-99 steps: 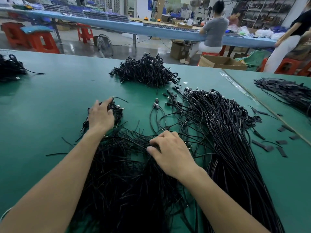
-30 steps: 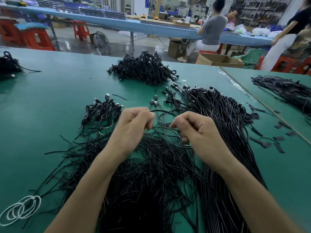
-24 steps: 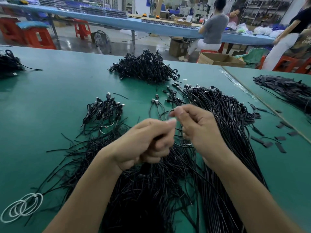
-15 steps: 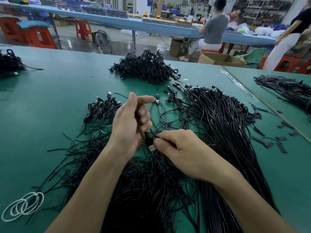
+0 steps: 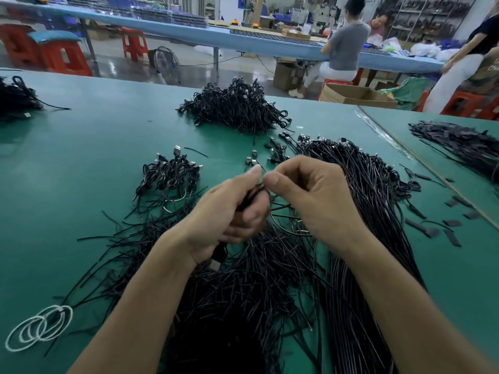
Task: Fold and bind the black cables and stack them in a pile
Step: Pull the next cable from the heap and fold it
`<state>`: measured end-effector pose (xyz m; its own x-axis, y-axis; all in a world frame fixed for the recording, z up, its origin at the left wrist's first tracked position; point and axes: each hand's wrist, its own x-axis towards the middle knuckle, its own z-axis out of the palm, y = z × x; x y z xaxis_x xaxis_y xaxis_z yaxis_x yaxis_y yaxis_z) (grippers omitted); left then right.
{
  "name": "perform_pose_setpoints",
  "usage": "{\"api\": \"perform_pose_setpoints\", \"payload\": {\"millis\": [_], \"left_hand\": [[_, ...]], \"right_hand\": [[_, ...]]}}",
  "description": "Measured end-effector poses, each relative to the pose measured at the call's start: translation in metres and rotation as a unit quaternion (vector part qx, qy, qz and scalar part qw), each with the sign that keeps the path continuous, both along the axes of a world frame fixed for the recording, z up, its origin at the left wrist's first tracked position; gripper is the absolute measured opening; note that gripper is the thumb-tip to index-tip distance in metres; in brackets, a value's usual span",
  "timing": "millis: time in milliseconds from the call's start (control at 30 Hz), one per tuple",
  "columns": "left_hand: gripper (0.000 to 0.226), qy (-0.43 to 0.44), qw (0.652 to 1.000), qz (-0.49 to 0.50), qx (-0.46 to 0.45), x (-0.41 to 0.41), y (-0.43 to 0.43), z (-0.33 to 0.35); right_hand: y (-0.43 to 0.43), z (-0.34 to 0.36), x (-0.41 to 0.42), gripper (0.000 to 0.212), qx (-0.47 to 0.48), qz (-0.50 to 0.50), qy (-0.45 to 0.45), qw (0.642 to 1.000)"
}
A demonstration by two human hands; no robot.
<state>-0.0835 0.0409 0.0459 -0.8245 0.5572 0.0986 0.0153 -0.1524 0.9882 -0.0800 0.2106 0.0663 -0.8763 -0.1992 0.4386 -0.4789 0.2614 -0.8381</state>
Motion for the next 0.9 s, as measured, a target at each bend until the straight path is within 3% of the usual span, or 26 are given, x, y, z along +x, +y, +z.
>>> {"api": "perform_pose_setpoints", "payload": {"millis": [67, 167, 300, 367, 467, 567, 633, 800, 900], "left_hand": [[0.055, -0.035, 0.991, -0.010, 0.132, -0.002, -0.005, 0.003], [0.053, -0.097, 0.939, -0.002, 0.331, -0.007, -0.009, 0.004], [0.052, -0.111, 0.883, 0.140, 0.433, -0.014, -0.003, 0.000], [0.042, -0.041, 0.900, 0.207, 0.381, -0.017, 0.001, -0.004], [0.036, 0.129, 0.927, 0.311, 0.166, -0.018, 0.003, -0.014], [0.032, 0.313, 0.877, 0.353, -0.094, -0.018, 0.005, -0.021], [0.034, 0.366, 0.847, 0.338, -0.183, -0.016, 0.005, -0.021], [0.059, 0.171, 0.936, 0.218, -0.215, -0.014, -0.003, -0.018], [0.063, 0.084, 0.978, 0.148, -0.119, -0.010, -0.011, -0.009]], "right_hand": [[-0.002, -0.006, -0.001, 0.034, 0.006, -0.003, -0.048, 0.999], [-0.004, -0.018, -0.001, 0.036, 0.100, 0.007, -0.124, 0.987], [-0.017, -0.023, 0.005, 0.026, 0.222, 0.046, -0.141, 0.964], [-0.021, -0.019, 0.008, 0.026, 0.249, 0.054, -0.112, 0.961], [-0.020, -0.008, 0.008, 0.026, 0.250, 0.025, -0.046, 0.967], [-0.014, 0.001, 0.007, 0.021, 0.249, -0.025, 0.012, 0.968], [-0.010, 0.006, 0.008, 0.012, 0.241, -0.045, 0.041, 0.969], [-0.005, 0.016, 0.003, 0.007, 0.119, -0.046, 0.072, 0.989], [-0.004, 0.017, -0.001, 0.009, 0.067, -0.037, 0.067, 0.995]]}}
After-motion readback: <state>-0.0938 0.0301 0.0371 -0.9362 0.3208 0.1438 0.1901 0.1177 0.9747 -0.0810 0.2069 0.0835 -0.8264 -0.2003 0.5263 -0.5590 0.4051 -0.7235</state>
